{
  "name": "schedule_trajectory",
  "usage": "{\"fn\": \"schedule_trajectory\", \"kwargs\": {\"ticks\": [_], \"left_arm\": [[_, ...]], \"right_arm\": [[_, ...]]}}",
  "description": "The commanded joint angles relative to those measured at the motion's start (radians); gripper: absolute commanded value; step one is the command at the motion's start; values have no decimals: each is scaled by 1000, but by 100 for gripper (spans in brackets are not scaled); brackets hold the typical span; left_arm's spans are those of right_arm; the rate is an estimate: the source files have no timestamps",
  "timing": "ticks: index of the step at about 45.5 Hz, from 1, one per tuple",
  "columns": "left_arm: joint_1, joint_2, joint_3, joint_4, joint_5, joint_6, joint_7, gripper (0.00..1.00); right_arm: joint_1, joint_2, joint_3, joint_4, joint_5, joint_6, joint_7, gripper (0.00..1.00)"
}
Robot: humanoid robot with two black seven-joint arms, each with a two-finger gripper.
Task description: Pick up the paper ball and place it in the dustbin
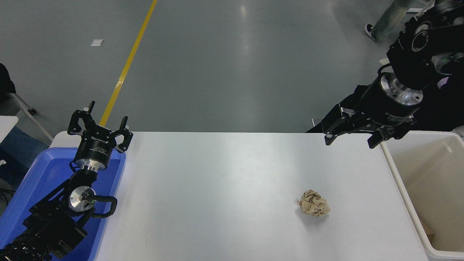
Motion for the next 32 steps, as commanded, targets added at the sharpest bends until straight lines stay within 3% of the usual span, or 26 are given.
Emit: {"fn": "schedule_trajectory", "kwargs": {"ticks": [1, 10, 16, 23, 28, 32], "left_arm": [[-1, 0, 0, 0, 0, 0, -1, 98], [-1, 0, 0, 0, 0, 0, 1, 98], [0, 0, 0, 0, 0, 0, -1, 98], [0, 0, 0, 0, 0, 0, -1, 98], [-1, 0, 0, 0, 0, 0, -1, 98], [0, 0, 0, 0, 0, 0, -1, 98]], "right_arm": [[-5, -2, 16, -1, 1, 0, 0, 100], [-126, -6, 82, -46, 53, -18, 0, 100], [-243, 6, 79, -64, 56, -296, 0, 100], [-408, 50, 82, -113, 40, -507, 2, 100], [-545, 116, 81, -196, 18, -561, 2, 100], [-616, 181, 79, -227, -68, -574, 0, 100]]}}
